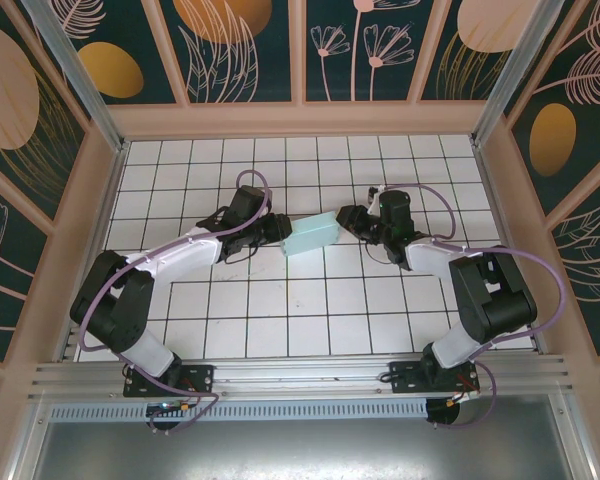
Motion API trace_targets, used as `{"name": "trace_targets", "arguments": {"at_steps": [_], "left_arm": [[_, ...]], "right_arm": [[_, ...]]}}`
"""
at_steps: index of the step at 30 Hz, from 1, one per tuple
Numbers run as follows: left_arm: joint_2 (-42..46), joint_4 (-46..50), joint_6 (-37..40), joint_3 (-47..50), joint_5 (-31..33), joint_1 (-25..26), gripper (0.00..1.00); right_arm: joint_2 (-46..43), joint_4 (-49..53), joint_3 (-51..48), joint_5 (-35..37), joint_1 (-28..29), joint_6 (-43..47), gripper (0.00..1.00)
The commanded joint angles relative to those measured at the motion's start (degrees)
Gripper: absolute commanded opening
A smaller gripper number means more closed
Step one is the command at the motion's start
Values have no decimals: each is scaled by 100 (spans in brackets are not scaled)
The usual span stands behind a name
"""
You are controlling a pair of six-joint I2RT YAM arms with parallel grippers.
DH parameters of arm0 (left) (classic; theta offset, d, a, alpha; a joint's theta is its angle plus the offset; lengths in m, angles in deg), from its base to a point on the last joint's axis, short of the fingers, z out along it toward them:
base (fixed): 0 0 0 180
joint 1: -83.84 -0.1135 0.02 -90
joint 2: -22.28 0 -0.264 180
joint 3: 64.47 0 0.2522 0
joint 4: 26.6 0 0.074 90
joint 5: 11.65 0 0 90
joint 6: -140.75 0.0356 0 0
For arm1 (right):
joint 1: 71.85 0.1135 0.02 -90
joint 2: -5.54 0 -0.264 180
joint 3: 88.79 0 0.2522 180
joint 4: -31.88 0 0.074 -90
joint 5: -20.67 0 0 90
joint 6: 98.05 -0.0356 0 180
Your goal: Fold the paper box
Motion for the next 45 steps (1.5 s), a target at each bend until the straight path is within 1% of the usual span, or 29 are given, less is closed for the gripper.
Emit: {"name": "trace_targets", "arguments": {"at_steps": [1, 3, 6, 8, 9, 10, 12, 14, 15, 22, 23, 24, 26, 28, 31, 35, 38, 43, 45], "left_arm": [[-245, 410, 53, 170, -8, -12, 37], [-265, 377, 51, 172, -34, -19, 35], [-274, 381, 62, 167, -54, -23, 34], [-276, 390, 76, 168, -54, -16, 34], [-276, 390, 79, 164, -56, -17, 33], [-276, 398, 79, 163, -47, -18, 33], [-276, 399, 89, 180, -29, -23, 33], [-294, 392, 99, 180, -16, -14, 32], [-319, 384, 106, 181, -11, -16, 31], [-414, 334, 141, 184, -19, -15, 30], [-433, 342, 132, 172, -18, -25, 30], [-444, 329, 134, 185, -19, -21, 30], [-475, 303, 132, 186, -50, -19, 30], [-483, 277, 121, 203, -58, -17, 29], [-512, 232, 113, 216, -83, -14, 29], [-512, 224, 124, 238, -72, -16, 28], [-513, 210, 139, 276, -68, -18, 25], [-539, 61, 129, 480, -141, -19, 22], [-531, -74, 115, 663, -163, -22, 21]], "right_arm": [[-49, 179, 94, 41, -13, 166, 39], [58, 250, 137, 49, -14, 242, 44], [254, 235, 100, 51, -17, 265, 45], [392, 201, 64, -2, -20, 255, 42], [454, 203, 49, -32, -26, 255, 39], [485, 178, 17, -45, -26, 223, 33], [500, 43, -96, -57, -30, 143, 16], [481, 25, -130, -62, -52, 127, 4], [460, 27, -131, -71, -59, 147, 0], [265, 61, 4, -185, -75, 239, 0], [221, 56, 38, -196, -81, 256, 4], [169, 44, 67, -197, -82, 264, 16], [87, 0, 111, -166, -75, 281, 32], [69, 23, 195, -154, -80, 354, 41], [262, 131, 350, -134, -78, 524, 49], [561, 96, 358, -249, -82, 502, 49], [660, 76, 241, -184, -86, 475, 40], [708, 47, 127, -126, -114, 409, 37], [728, 34, 123, -126, -132, 396, 33]]}}
